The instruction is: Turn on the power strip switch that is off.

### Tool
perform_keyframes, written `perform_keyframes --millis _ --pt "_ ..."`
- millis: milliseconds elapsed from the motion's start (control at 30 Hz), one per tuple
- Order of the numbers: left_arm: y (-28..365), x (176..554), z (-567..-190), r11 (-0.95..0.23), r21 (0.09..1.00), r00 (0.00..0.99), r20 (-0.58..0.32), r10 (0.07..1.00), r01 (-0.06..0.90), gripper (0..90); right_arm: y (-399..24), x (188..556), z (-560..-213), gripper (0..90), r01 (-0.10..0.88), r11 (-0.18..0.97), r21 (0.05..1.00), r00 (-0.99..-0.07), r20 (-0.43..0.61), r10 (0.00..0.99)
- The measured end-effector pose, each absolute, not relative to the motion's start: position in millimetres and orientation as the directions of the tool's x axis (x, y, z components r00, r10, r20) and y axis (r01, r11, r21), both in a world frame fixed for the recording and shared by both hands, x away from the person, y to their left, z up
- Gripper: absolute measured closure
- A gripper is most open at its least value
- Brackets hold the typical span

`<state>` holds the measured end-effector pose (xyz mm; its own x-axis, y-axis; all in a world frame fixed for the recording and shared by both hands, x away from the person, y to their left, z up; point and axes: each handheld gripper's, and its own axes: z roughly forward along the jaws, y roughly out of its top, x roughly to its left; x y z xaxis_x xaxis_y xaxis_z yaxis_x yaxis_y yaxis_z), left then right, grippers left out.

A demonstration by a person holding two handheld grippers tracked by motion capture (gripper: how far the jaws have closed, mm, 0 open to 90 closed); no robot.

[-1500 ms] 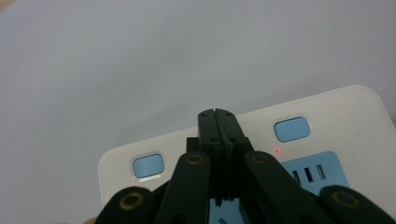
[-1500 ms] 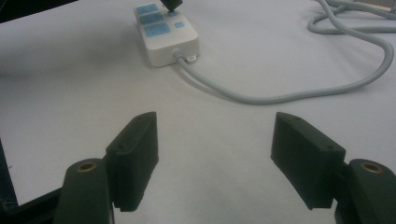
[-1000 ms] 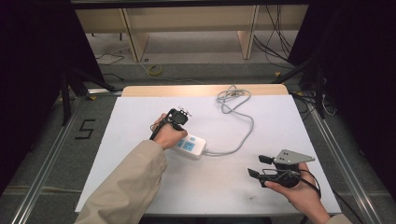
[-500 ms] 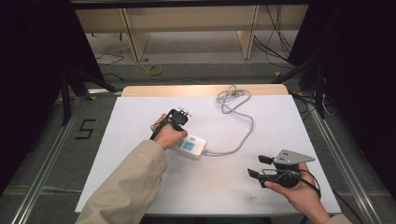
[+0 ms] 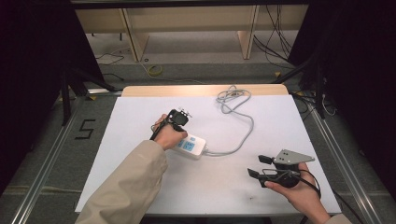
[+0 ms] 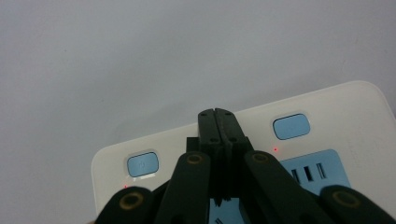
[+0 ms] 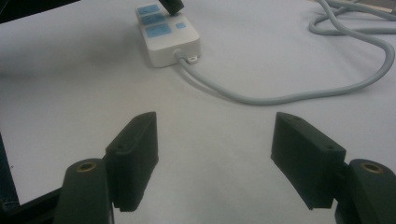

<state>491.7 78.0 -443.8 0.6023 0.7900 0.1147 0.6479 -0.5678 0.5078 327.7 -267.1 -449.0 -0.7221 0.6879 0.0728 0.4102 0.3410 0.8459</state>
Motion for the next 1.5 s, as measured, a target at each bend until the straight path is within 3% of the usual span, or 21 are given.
perform_keyframes --millis 800,867,1067,1500 --pt "81 489 -442 -0.557 0.557 0.613 0.105 0.783 0.616 89.5 -267 328 -449 32.1 0.409 0.340 0.847 -0.723 0.072 0.688" --pt "81 489 -439 -0.545 0.583 0.608 0.106 0.787 0.603 82.3 -267 328 -449 32.1 0.409 0.340 0.847 -0.722 0.073 0.688" --pt "85 485 -431 -0.524 0.614 0.600 0.100 0.794 0.591 74.7 -267 328 -449 32.1 0.410 0.340 0.847 -0.722 0.073 0.688" --pt "99 474 -412 -0.440 0.685 0.549 0.070 0.833 0.581 38.5 -267 328 -449 32.1 0.411 0.339 0.846 -0.721 0.075 0.689"
